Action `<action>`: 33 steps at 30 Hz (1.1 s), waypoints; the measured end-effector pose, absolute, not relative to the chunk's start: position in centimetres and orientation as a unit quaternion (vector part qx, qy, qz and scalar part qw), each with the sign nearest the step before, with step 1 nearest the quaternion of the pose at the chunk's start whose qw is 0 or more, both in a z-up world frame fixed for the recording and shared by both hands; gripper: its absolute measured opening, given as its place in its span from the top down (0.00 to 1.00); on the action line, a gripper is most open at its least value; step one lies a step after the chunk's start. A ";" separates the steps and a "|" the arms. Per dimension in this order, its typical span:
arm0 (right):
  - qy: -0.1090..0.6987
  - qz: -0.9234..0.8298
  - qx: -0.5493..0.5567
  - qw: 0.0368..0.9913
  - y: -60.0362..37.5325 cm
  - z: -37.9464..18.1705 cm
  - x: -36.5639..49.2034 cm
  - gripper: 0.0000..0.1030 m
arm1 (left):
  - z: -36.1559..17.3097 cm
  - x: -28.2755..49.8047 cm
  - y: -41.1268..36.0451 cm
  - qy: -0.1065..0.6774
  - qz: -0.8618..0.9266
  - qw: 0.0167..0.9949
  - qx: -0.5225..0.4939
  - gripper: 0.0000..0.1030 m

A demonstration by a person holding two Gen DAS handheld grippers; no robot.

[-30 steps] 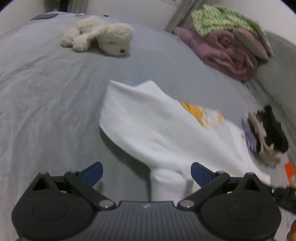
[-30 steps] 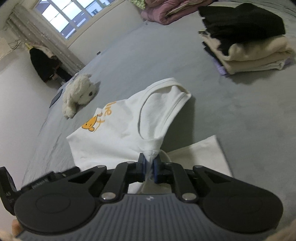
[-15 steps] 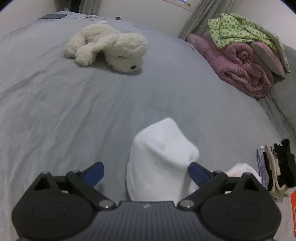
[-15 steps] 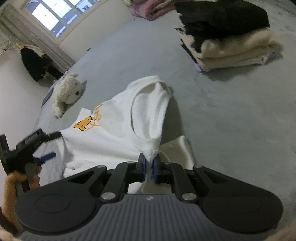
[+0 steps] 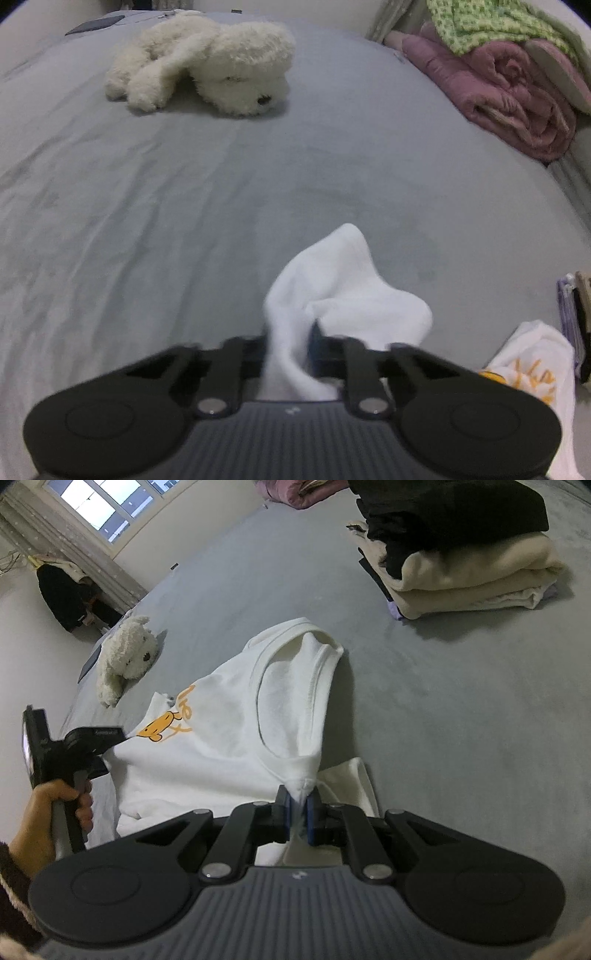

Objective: Fold clothes
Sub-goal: 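Grasp the other sleeve cuff with the left gripper while the right gripper holds its cuff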

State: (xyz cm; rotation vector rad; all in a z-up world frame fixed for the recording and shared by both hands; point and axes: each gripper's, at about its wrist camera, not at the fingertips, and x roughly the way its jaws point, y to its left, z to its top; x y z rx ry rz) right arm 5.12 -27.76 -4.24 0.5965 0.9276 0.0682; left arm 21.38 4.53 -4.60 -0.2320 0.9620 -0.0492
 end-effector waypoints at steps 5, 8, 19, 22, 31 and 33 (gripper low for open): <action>0.429 0.032 0.277 0.859 -27.9 -3.6 5.1 0.91 | -2.5 17.6 6.0 0.429 -0.010 0.897 -0.108 0.93; 0.420 0.032 0.278 0.863 -28.1 -3.3 4.9 0.91 | -1.3 14.7 8.0 0.422 -0.007 0.897 -0.130 0.93; 0.389 0.024 0.295 0.872 -29.3 -1.7 4.1 0.91 | 0.6 4.2 10.0 0.426 -0.049 0.887 -0.170 0.93; 0.379 0.020 0.304 0.874 -30.0 -1.2 3.6 0.91 | 0.9 1.5 9.5 0.435 -0.079 0.880 -0.175 0.93; 0.367 -0.001 0.322 0.873 -31.9 -0.9 2.4 0.91 | 0.3 -5.0 5.9 0.485 -0.174 0.839 -0.173 0.93; 0.370 -0.005 0.326 0.870 -32.3 -1.1 2.3 0.91 | -0.4 -5.6 4.9 0.502 -0.188 0.827 -0.167 0.93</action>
